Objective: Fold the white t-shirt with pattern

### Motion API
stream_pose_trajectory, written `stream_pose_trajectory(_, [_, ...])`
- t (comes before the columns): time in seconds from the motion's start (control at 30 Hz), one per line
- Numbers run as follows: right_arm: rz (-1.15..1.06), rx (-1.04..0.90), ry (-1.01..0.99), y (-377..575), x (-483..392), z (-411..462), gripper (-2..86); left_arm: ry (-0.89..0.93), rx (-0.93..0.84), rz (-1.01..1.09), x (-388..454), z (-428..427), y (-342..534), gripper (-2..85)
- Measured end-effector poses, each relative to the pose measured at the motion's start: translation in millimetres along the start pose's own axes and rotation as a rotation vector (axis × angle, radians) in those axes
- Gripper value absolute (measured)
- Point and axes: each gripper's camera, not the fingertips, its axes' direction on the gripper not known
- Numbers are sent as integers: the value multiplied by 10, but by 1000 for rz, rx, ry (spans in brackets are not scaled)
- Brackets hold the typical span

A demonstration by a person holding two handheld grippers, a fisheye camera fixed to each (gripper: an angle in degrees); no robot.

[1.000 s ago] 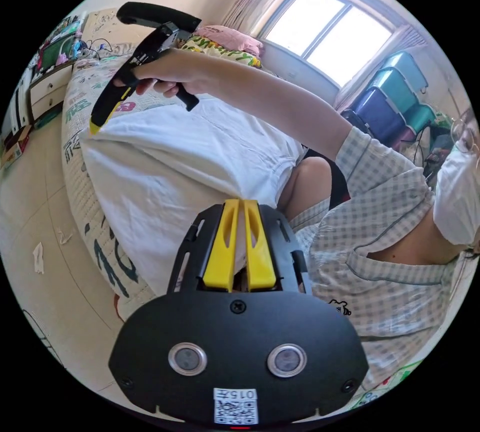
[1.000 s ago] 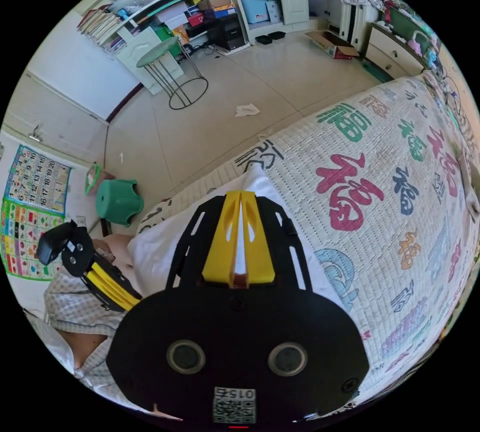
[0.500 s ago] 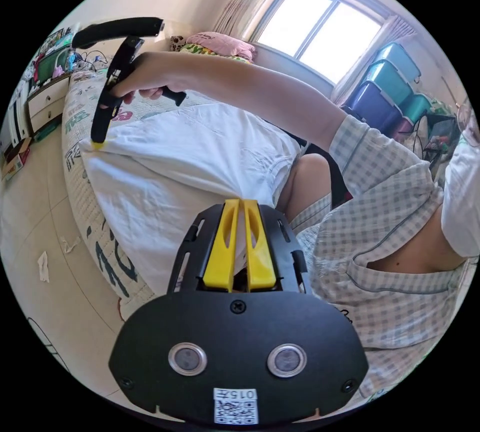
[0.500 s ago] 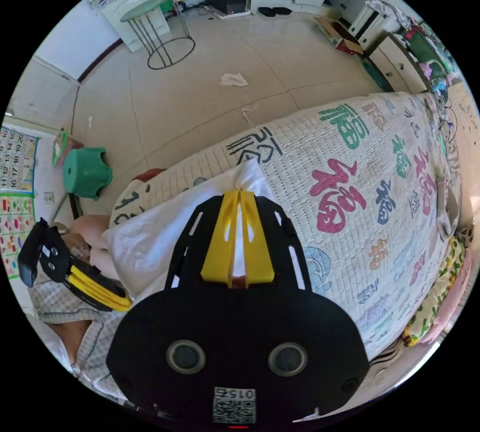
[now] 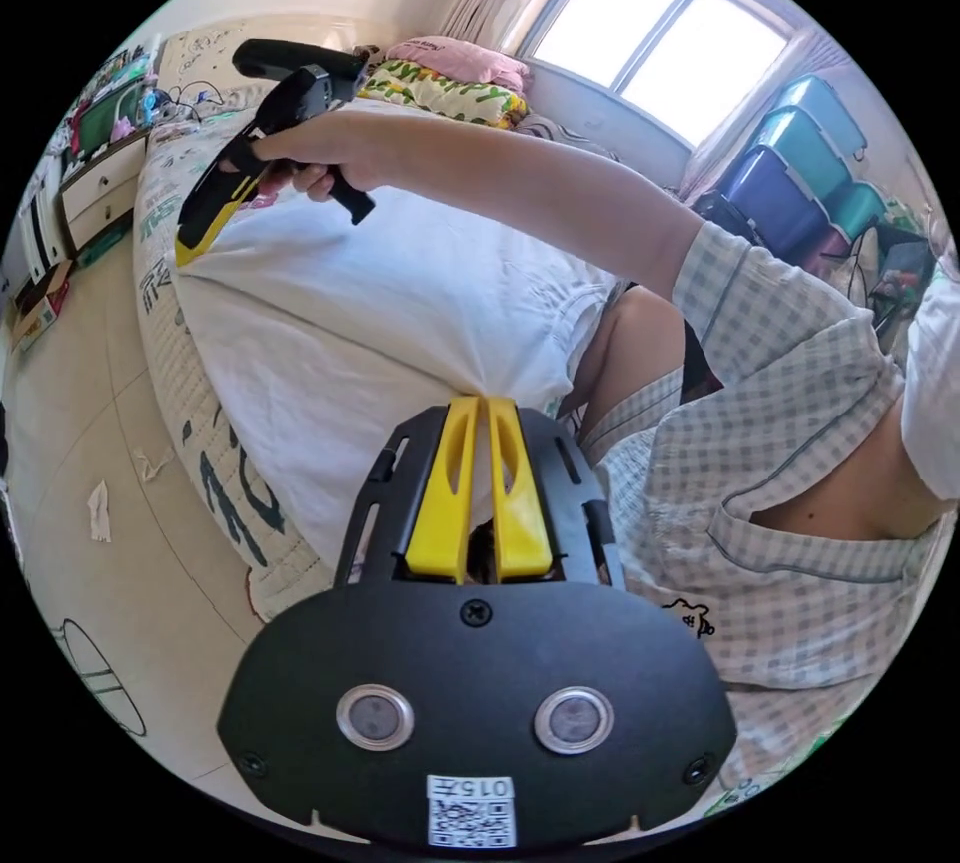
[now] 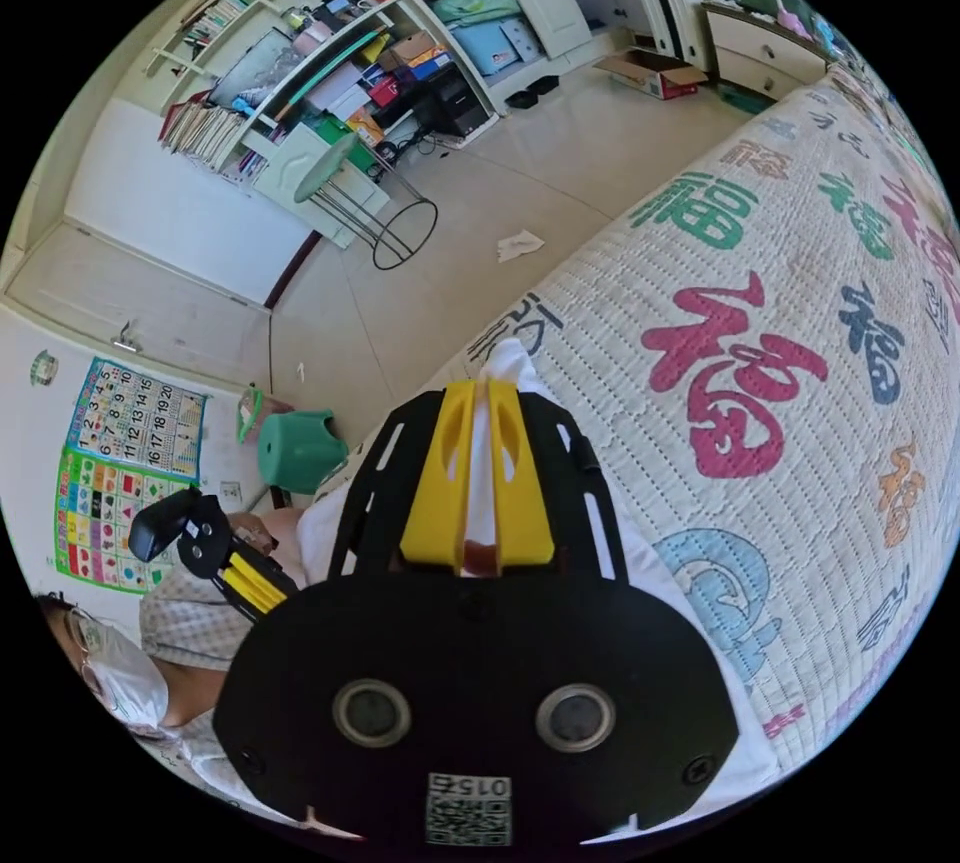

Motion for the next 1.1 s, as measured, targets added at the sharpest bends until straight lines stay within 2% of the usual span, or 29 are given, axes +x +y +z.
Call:
stream_pose_trajectory(0.13, [-103, 78, 9, 378, -206, -618, 69, -71, -64, 41, 197, 4, -54, 5])
stream_pose_trajectory(0.3, [-249, 87, 36, 1773, -478, -1489, 82, -209, -74, 176, 700, 22, -151, 35])
stream_pose_trajectory(0.43, [-201, 90, 193, 2940, -499, -1819, 86, -193, -69, 336, 1167, 275, -389, 63])
stream_pose_trajectory(0.5, [-131, 114, 265, 3579, -445, -1901, 91, -201, -136, 422, 1419, 556, -575, 68])
stream_pose_trajectory(0.6, [-96, 65, 245, 4032, -373, -1821, 106, -256, -240, 464, 1548, 889, -743, 64])
stream_pose_trajectory(0.73, [-89, 1, 341, 4142, -335, -1697, 84, -265, -285, 450, 1559, 1048, -858, 43])
stream_pose_trajectory(0.8, [-98, -17, 417, 4172, -376, -1790, 18, -263, -297, 419, 1556, 1066, -907, 28])
stream_pose_trajectory(0.93, [-97, -11, 360, 4227, -336, -1964, 8, -278, -334, 378, 1605, 1117, -961, 21])
stream_pose_trajectory(1.03, [-77, 52, 228, 4237, -230, -2301, 30, -269, -361, 373, 1665, 1134, -1024, 26])
stream_pose_trajectory(1.1, [-27, 202, 169, 4287, -107, -2790, 76, -225, -292, 388, 1767, 988, -1120, 37])
